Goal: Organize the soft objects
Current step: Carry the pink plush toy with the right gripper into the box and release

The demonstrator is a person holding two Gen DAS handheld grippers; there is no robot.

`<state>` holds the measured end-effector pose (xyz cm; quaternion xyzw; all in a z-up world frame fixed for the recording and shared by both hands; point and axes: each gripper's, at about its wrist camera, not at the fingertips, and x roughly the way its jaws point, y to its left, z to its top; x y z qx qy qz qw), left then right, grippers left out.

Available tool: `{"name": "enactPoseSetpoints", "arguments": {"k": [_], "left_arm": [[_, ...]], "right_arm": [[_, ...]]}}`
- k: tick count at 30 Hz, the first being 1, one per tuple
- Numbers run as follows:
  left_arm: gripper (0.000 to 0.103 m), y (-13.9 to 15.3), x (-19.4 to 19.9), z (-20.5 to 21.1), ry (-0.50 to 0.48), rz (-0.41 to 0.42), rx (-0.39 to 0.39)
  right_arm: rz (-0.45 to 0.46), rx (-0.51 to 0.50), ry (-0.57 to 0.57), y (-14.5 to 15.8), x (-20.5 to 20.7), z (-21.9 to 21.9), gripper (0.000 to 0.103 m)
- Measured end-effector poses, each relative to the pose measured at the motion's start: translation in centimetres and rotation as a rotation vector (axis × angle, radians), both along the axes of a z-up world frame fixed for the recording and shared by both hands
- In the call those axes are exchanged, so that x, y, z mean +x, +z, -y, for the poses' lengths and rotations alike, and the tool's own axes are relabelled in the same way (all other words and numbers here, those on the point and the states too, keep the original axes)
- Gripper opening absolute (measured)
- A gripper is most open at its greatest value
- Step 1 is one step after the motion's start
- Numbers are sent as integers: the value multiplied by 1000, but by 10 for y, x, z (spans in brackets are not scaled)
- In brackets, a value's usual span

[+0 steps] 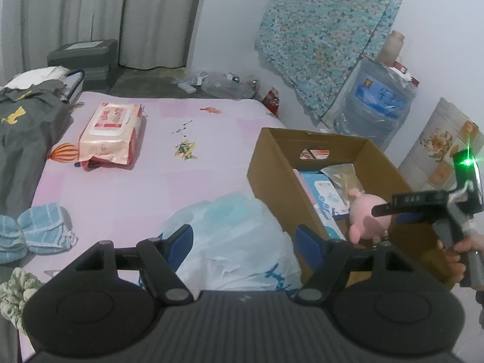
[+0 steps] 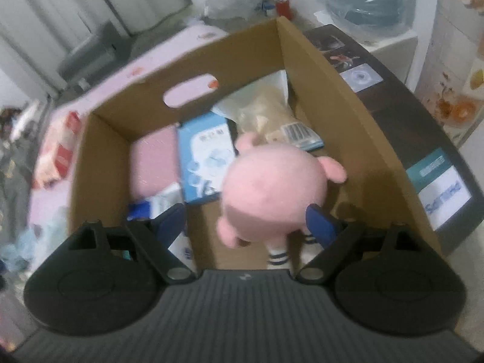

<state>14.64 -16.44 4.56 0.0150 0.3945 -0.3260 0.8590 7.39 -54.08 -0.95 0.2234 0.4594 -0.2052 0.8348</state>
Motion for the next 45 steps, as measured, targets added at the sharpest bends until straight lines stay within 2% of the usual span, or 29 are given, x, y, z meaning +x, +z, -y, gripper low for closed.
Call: {"name": "enactPoseSetpoints", "arguments": {"k": [5, 9, 15, 19, 20, 23, 26, 28, 32, 34, 35, 37, 40, 45], "left_arm": [[75, -5, 5, -5, 19, -17, 5], [75, -5, 9, -6, 29, -20, 7], [75, -7, 11, -6, 35, -25, 10], [75, -8, 12, -6, 38, -28, 10], [75, -8, 12, -6, 39, -29, 10], [75, -8, 11, -6, 39, -30, 9], [75, -8, 11, -5, 38, -29, 9], [75, -8, 10, -5, 39, -27, 11], [75, -8, 10, -5, 40, -29, 8], [75, -8, 10, -5, 37, -30, 7], [75, -8, 9, -4, 36, -30, 7], [75, -8, 7, -2, 29, -29, 8], [75, -7, 4, 1, 19, -22, 14], [75, -6, 5, 4, 17, -24, 15]], "right_arm": [[-69, -240, 128, -8, 13, -28, 89], [-134, -385, 254, -21, 30, -45, 99], [-249, -517, 354, -50, 50, -57, 102], [-294, -525, 344, -57, 52, -48, 100], [-288, -519, 337, -56, 50, -44, 97], [-233, -436, 297, -45, 44, -32, 90], [-134, -249, 242, -30, 33, -14, 88], [-36, -70, 214, -20, 23, 2, 88], [163, 401, 163, -23, 5, 37, 90], [187, 588, 125, -40, 3, 51, 91], [174, 634, 86, -48, 1, 56, 91], [144, 613, 36, -55, -2, 63, 92], [101, 522, -2, -51, -7, 66, 94], [78, 352, 56, -31, -11, 46, 94]]}}
